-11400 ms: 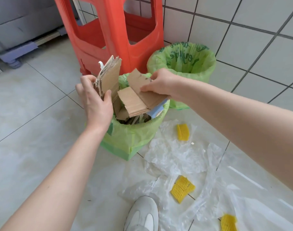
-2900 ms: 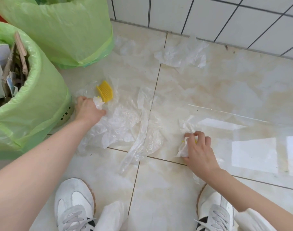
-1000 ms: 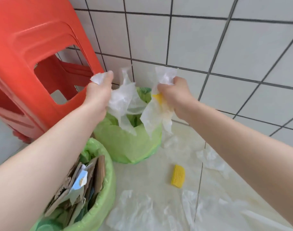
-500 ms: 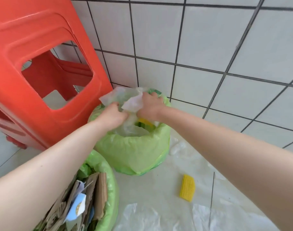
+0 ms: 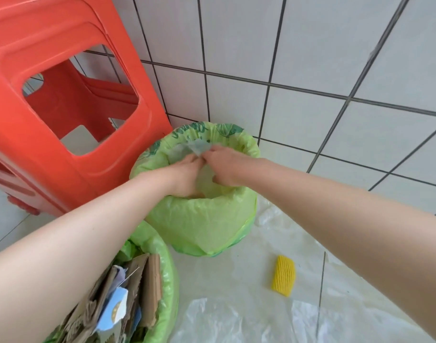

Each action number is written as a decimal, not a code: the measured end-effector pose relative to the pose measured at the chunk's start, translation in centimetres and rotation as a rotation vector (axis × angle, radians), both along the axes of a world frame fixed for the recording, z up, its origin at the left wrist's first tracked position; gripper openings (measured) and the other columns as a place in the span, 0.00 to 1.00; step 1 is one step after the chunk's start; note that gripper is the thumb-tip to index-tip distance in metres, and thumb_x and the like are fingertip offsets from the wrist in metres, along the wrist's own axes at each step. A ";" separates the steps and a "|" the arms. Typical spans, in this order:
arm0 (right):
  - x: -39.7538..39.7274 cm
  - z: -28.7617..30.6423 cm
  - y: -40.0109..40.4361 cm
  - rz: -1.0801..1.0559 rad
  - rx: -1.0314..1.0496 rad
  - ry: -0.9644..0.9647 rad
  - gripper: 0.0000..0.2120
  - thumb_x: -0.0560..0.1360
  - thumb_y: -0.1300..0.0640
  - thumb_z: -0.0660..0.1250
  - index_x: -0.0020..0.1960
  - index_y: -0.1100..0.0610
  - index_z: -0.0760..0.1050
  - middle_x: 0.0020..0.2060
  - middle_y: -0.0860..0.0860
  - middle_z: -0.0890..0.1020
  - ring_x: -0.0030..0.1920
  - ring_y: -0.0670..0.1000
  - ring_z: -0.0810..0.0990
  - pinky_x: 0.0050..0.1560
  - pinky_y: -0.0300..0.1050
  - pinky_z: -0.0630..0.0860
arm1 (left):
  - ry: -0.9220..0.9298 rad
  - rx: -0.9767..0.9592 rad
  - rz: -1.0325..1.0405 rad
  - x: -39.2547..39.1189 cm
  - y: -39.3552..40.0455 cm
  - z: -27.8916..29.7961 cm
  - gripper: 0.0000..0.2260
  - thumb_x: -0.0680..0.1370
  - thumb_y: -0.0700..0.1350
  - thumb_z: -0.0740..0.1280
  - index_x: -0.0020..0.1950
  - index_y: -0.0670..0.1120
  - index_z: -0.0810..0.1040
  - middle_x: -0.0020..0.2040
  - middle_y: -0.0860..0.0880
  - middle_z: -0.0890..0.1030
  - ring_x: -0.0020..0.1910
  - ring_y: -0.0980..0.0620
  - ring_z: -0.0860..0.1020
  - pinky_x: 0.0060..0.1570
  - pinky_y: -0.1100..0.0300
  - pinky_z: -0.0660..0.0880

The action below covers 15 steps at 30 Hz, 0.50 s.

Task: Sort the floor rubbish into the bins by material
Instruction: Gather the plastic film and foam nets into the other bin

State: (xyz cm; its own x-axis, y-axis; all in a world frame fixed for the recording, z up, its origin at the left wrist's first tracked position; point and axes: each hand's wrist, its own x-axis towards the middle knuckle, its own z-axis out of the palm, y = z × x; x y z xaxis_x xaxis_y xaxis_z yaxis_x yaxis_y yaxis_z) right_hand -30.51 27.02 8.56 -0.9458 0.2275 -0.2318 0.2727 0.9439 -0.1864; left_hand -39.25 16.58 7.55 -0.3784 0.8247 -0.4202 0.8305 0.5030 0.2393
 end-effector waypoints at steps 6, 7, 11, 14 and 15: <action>-0.9 -0.8 0.8 0.052 0.080 -0.291 0.19 0.76 0.55 0.65 0.65 0.59 0.70 0.53 0.53 0.79 0.51 0.56 0.79 0.49 0.49 0.78 | 0.020 -0.448 -0.029 -0.3 1.5 -0.9 0.28 0.79 0.56 0.62 0.76 0.49 0.61 0.75 0.48 0.64 0.72 0.45 0.65 0.70 0.49 0.64; -0.7 -0.2 1.1 0.054 0.046 -0.240 0.20 0.76 0.55 0.65 0.67 0.59 0.70 0.58 0.55 0.78 0.55 0.58 0.79 0.53 0.51 0.78 | 0.018 -0.385 0.001 -0.2 1.3 -0.4 0.28 0.78 0.55 0.63 0.75 0.48 0.63 0.74 0.48 0.67 0.70 0.46 0.68 0.69 0.50 0.66; 1.8 2.7 2.5 0.057 -0.029 0.013 0.20 0.78 0.55 0.61 0.69 0.57 0.68 0.65 0.56 0.75 0.64 0.58 0.73 0.62 0.52 0.72 | 0.051 0.000 0.134 0.0 -0.3 2.4 0.21 0.77 0.50 0.66 0.69 0.47 0.72 0.66 0.47 0.76 0.62 0.47 0.75 0.62 0.55 0.72; 5.3 3.9 3.3 0.036 -0.099 0.197 0.18 0.77 0.57 0.60 0.67 0.55 0.72 0.64 0.52 0.76 0.64 0.54 0.73 0.64 0.47 0.70 | 0.019 0.226 0.207 1.1 -1.5 4.0 0.15 0.78 0.47 0.65 0.63 0.47 0.76 0.61 0.49 0.80 0.57 0.51 0.77 0.57 0.59 0.72; 6.6 4.1 3.3 0.021 -0.119 0.253 0.17 0.77 0.58 0.61 0.66 0.55 0.73 0.62 0.52 0.77 0.63 0.53 0.74 0.63 0.45 0.69 | 0.022 0.289 0.227 1.8 -1.8 4.4 0.13 0.78 0.46 0.65 0.62 0.48 0.77 0.58 0.49 0.81 0.55 0.52 0.78 0.54 0.61 0.72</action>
